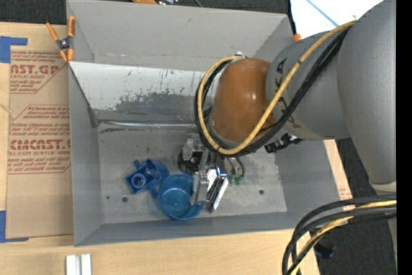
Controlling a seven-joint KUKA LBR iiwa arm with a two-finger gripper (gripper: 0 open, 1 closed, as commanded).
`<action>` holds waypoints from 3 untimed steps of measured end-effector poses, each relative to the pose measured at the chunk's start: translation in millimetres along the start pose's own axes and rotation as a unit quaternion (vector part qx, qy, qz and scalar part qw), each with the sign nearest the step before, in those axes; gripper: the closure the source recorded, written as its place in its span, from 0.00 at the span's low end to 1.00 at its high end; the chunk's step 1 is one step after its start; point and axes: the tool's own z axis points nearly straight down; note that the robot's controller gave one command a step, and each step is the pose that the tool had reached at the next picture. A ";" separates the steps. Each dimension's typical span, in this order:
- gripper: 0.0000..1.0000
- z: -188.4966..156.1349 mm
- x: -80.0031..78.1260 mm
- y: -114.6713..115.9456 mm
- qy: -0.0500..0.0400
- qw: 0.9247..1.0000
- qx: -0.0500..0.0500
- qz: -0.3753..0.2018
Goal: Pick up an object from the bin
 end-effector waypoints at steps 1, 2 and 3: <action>0.00 0.7 0.2 -1.8 0.001 1.000 0.001 0.001; 0.00 16.8 17.2 23.4 0.001 1.000 0.001 0.028; 0.00 17.4 26.4 87.4 -0.001 1.000 0.001 -0.016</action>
Offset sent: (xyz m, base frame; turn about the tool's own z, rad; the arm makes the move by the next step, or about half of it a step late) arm -0.0168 0.0221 -0.0160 0.0586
